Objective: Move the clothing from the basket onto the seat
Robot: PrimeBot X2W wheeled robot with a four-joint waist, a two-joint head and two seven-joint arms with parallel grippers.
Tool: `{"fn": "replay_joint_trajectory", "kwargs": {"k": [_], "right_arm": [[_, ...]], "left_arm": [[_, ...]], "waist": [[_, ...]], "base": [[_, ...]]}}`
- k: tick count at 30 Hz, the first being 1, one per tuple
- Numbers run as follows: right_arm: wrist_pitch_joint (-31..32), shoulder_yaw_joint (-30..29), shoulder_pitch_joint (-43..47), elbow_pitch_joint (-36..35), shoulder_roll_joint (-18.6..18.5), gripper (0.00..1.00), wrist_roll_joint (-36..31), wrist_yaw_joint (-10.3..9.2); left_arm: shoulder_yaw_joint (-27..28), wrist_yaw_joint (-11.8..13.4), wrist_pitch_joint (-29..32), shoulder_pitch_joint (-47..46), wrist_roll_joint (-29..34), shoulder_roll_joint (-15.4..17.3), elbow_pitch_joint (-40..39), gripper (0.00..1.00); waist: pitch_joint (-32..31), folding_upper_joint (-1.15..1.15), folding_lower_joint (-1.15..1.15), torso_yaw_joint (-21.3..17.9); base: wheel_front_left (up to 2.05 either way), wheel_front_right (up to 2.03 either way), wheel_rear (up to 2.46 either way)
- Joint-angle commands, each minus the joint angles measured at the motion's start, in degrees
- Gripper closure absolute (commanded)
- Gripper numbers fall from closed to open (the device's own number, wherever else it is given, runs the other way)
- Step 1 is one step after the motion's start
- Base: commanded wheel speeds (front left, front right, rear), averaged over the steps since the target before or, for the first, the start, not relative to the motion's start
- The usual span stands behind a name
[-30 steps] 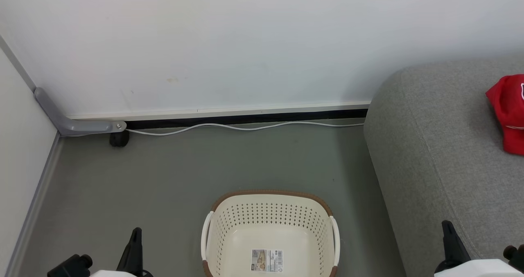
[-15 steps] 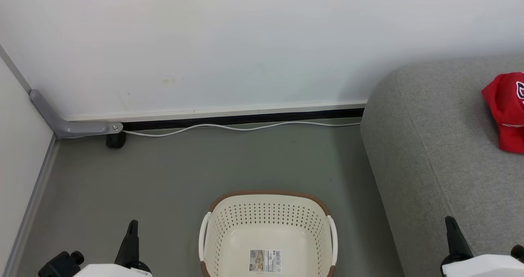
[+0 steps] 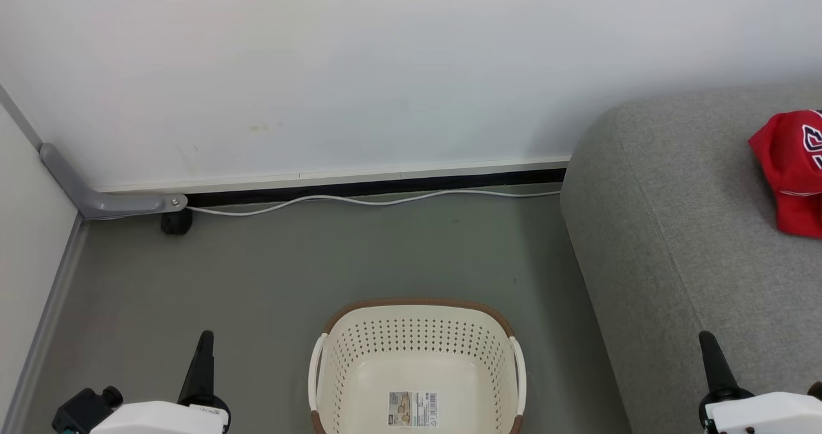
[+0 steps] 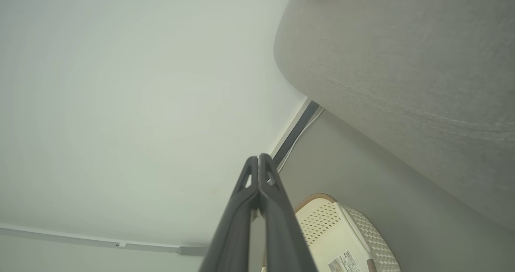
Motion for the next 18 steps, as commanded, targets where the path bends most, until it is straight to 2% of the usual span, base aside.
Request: {"fn": "replay_joint_trajectory", "kwargs": {"k": [1,18], "right_arm": [[0.61,0.51,-2.84,-1.97,-0.73,1.0,1.8,0.07],[3.41,-0.21,-3.86,-3.26,-0.75,1.0,12.46,0.07]], "left_arm": [[1.53,-0.29,0.28,-2.99,-1.79,1.02,-1.8,1.0],[2.3,-0.35,3.14,-4.02,-13.34,1.12,-3.36,1.0]], "waist": [[0.0,0.0,0.0,-0.05],[0.02,0.0,0.0,-0.8]], "base": [[0.0,0.0,0.0],[0.0,0.0,0.0]]}}
